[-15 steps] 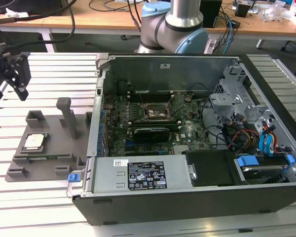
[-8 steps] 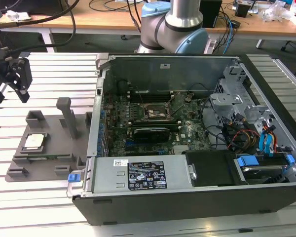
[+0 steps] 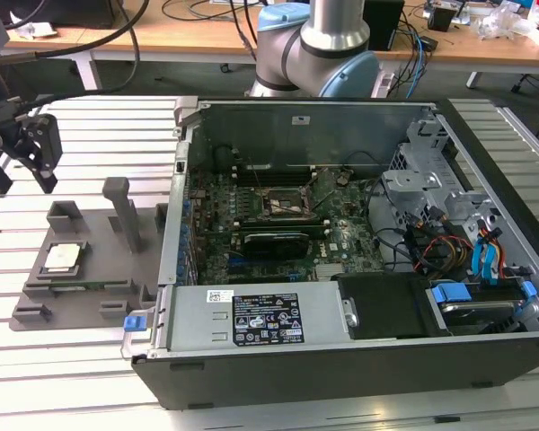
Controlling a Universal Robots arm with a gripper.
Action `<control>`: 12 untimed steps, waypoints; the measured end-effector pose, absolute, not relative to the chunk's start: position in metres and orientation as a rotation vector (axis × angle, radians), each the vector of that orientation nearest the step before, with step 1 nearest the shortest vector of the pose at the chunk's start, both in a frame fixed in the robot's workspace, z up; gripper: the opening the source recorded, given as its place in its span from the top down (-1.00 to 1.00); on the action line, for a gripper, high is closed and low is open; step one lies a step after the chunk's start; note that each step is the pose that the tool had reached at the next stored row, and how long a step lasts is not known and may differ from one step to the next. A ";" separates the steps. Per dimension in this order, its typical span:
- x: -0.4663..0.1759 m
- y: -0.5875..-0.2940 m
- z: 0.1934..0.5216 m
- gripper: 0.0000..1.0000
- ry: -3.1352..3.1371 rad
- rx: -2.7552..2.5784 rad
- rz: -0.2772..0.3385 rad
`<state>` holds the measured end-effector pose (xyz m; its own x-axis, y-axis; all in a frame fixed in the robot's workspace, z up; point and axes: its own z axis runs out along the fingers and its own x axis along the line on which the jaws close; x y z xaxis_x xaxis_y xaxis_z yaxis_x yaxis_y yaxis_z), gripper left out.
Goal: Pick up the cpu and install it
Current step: 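Pick up the cpu and move it towards the insertion slot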
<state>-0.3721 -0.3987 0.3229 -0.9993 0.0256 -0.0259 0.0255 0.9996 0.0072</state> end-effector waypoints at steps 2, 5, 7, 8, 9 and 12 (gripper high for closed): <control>-0.372 -0.399 0.320 -0.21 3.115 0.040 0.011; -0.372 -0.399 0.317 -0.21 3.115 0.040 0.011; -0.372 -0.399 0.315 -0.21 3.115 0.040 0.011; -0.372 -0.399 0.313 -0.21 3.115 0.040 0.011; -0.372 -0.399 0.311 -0.21 3.115 0.040 0.011; -0.372 -0.399 0.308 -0.21 3.115 0.040 0.011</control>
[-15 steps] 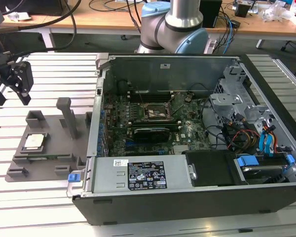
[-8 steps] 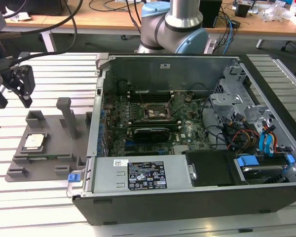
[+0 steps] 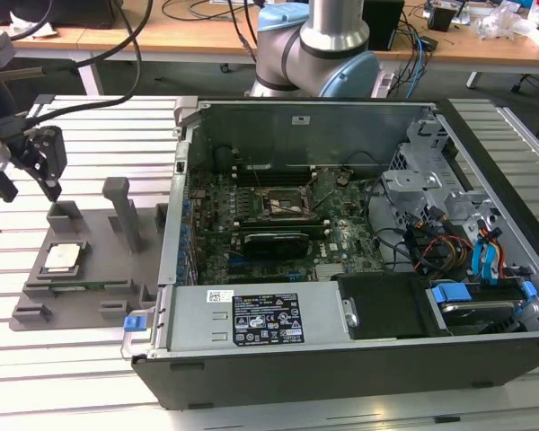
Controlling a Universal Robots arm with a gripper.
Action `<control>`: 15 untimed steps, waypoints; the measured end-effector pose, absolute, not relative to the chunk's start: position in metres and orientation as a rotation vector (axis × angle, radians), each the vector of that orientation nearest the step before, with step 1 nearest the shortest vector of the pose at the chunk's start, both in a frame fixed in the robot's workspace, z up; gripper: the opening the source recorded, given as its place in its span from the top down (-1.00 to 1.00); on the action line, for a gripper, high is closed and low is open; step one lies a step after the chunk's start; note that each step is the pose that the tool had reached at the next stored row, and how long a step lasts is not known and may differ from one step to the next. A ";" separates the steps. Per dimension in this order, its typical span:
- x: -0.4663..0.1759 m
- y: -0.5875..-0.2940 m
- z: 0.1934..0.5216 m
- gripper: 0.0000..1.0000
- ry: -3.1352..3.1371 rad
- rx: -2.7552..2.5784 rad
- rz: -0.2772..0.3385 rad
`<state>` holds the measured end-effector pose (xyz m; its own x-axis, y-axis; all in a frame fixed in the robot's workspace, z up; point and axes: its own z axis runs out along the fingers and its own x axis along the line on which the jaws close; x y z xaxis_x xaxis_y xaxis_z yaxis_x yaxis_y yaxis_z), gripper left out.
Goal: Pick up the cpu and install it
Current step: 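Pick up the cpu and move it towards the insertion slot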
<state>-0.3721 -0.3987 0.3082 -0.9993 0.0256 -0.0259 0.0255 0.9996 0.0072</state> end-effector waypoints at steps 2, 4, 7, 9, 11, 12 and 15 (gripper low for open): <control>-0.372 -0.399 0.306 -0.21 3.115 0.040 0.011; -0.372 -0.399 0.303 -0.21 3.115 0.040 0.011; -0.372 -0.399 0.297 -0.21 3.115 0.040 0.011; -0.372 -0.399 0.294 -0.21 3.115 0.040 0.011; -0.372 -0.399 0.290 -0.21 3.115 0.040 0.011; -0.372 -0.399 0.288 -0.21 3.115 0.040 0.011; -0.372 -0.399 0.286 -0.21 3.115 0.040 0.010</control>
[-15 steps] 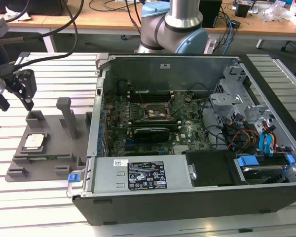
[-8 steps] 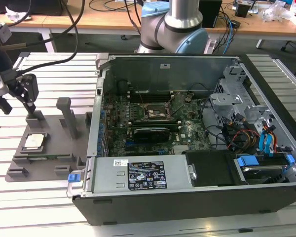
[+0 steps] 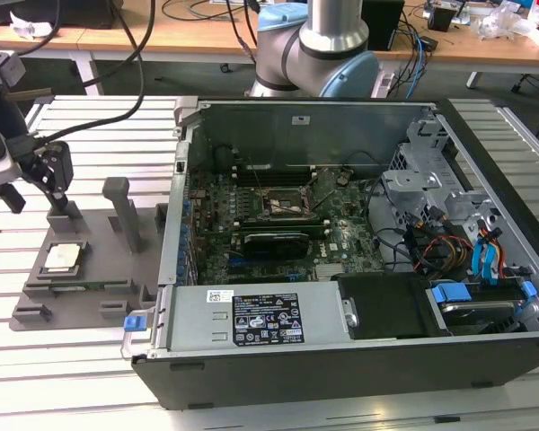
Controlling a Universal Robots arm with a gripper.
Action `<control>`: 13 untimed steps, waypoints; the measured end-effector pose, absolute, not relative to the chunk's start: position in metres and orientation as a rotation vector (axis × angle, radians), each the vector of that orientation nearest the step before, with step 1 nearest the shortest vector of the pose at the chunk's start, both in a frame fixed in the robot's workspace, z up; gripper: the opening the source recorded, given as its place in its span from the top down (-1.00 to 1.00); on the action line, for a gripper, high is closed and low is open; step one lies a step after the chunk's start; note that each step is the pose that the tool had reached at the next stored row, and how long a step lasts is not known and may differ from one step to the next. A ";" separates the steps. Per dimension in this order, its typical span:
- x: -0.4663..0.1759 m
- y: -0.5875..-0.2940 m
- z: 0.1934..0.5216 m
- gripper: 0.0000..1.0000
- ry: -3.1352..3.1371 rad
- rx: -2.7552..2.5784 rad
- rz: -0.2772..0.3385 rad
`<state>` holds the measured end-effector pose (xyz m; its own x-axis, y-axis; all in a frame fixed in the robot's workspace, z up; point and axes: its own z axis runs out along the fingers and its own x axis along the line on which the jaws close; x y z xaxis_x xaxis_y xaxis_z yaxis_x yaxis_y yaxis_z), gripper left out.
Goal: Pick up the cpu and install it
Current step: 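Pick up the cpu and move it towards the insertion slot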
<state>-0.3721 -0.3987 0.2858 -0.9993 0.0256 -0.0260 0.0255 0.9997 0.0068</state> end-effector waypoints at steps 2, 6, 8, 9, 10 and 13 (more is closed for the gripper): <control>-0.372 -0.399 0.284 -0.21 3.115 0.040 0.010; -0.372 -0.399 0.281 -0.21 3.115 0.040 0.009; -0.372 -0.399 0.279 -0.21 3.115 0.040 0.009; -0.372 -0.399 0.277 -0.21 3.115 0.040 0.010; -0.372 -0.399 0.276 -0.21 3.115 0.040 0.010; -0.372 -0.399 0.273 -0.21 3.115 0.040 0.010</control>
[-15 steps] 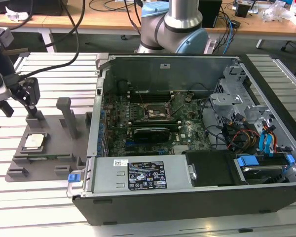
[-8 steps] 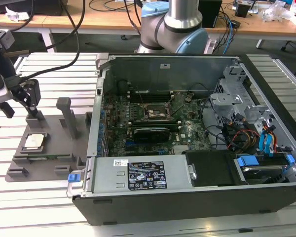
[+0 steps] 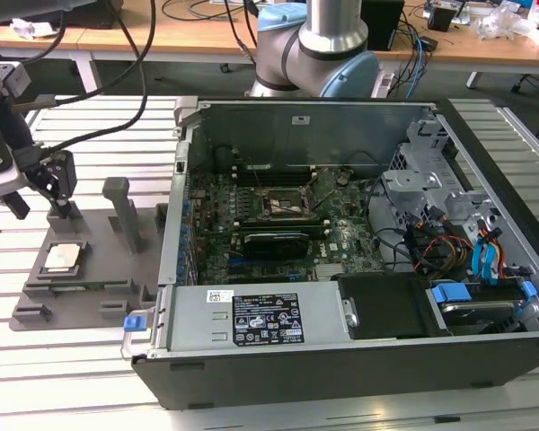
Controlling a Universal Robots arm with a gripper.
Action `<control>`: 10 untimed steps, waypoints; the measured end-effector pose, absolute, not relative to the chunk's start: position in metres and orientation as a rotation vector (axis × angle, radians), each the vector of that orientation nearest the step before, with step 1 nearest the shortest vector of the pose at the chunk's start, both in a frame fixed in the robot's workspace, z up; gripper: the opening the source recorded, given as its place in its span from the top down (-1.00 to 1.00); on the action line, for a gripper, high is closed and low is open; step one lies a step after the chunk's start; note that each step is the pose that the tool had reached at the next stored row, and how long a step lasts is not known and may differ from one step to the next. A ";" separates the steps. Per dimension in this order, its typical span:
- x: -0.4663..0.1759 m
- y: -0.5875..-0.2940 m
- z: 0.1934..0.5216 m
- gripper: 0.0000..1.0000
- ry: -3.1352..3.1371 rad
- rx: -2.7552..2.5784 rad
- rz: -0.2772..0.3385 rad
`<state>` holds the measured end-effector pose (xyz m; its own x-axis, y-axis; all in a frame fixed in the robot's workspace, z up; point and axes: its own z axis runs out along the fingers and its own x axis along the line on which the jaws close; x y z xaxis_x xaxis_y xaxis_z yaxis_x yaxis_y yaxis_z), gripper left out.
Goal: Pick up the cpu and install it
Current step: 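Pick up the cpu and move it towards the insertion slot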
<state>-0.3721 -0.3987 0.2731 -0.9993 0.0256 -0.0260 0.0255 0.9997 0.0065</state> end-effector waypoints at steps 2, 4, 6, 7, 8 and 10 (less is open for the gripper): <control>-0.372 -0.399 0.271 -0.21 3.115 0.040 0.010; -0.372 -0.399 0.268 -0.21 3.115 0.040 0.009; -0.372 -0.399 0.267 -0.21 3.115 0.040 0.009; -0.372 -0.399 0.264 -0.21 3.115 0.040 0.010; -0.372 -0.399 0.263 -0.21 3.115 0.040 0.010; -0.372 -0.399 0.261 -0.21 3.115 0.040 0.010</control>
<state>-0.3721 -0.3987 0.2608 -0.9993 0.0256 -0.0259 0.0255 0.9997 0.0065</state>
